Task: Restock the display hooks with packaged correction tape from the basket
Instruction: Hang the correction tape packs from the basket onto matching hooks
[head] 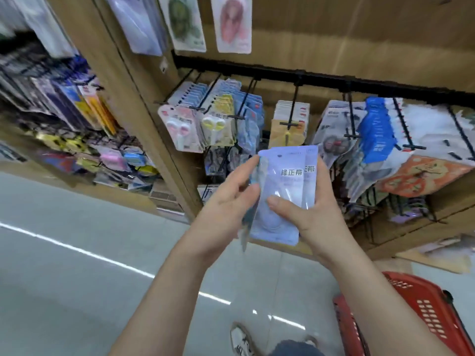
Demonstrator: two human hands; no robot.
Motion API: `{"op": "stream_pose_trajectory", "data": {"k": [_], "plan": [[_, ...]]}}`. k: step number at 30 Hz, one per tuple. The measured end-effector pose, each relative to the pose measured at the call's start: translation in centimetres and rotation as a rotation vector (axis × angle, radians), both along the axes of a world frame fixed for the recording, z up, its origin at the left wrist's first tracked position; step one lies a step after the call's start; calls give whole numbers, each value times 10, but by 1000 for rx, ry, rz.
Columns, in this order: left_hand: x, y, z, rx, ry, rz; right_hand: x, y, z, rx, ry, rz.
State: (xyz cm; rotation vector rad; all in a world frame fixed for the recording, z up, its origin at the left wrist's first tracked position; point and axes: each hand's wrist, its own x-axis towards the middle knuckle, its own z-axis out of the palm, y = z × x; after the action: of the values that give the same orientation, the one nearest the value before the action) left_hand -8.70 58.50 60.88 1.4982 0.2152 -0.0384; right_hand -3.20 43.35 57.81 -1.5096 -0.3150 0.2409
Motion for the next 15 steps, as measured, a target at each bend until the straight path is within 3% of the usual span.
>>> {"op": "stream_pose_trajectory", "data": {"k": [4,8,15], "plan": [[-10,38,3,-26,21,199,-4,32,11,43,32,84],[-15,57,2,124,-41,405,0,56,18,45,52,143],[-4,71,9,253,-94,425,14,83,19,91,156,274]]}}
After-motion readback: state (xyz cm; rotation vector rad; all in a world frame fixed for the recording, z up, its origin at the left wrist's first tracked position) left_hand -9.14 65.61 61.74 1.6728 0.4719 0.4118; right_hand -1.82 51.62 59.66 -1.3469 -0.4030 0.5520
